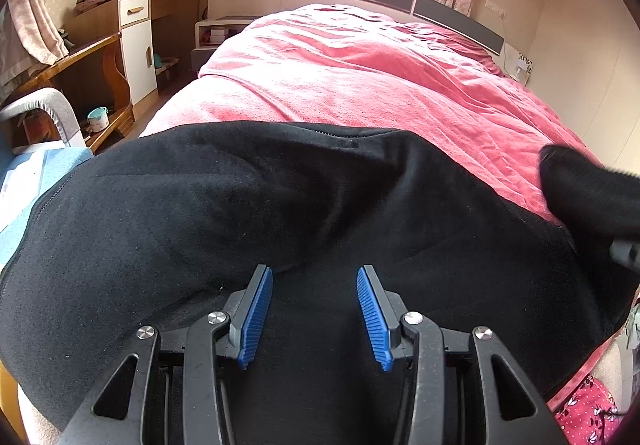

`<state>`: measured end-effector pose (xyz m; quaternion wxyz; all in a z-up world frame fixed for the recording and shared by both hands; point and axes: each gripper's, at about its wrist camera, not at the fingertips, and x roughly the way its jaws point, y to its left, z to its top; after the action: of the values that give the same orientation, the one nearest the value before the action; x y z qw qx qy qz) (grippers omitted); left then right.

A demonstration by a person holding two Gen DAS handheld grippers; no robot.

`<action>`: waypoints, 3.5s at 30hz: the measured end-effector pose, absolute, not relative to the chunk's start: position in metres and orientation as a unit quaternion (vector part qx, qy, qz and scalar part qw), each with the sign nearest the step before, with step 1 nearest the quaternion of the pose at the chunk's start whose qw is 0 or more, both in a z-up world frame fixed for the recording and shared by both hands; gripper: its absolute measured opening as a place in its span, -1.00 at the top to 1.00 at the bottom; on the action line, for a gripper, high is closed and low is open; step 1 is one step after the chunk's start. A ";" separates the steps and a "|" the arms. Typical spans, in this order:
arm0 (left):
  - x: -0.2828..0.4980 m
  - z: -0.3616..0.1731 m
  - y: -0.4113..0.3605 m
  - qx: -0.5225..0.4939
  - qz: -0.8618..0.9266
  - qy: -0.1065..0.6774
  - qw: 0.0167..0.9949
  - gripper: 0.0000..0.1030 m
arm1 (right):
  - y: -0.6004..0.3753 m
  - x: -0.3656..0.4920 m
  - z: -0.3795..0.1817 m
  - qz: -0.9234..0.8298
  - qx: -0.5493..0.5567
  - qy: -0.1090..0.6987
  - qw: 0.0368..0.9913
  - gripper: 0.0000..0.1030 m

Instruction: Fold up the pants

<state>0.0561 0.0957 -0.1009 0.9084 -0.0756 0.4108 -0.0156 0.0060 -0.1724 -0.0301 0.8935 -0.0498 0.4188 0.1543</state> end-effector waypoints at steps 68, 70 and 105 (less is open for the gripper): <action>0.009 -0.078 0.324 -0.333 0.129 0.422 0.833 -0.45 | -0.200 0.011 -0.121 0.155 0.041 0.508 0.846 0.57; 0.006 -0.094 0.333 -0.357 0.119 0.447 0.812 -0.44 | -0.201 0.011 -0.122 0.156 0.043 0.509 0.846 0.57; 0.015 0.051 0.247 -0.299 -0.108 0.321 0.892 0.64 | -0.211 0.016 -0.124 0.160 0.065 0.518 0.838 0.57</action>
<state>0.0152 0.2474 0.0509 0.8921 -0.2991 0.3208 -0.1083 0.0160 -0.2107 -0.1240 0.8379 0.0647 0.5179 0.1599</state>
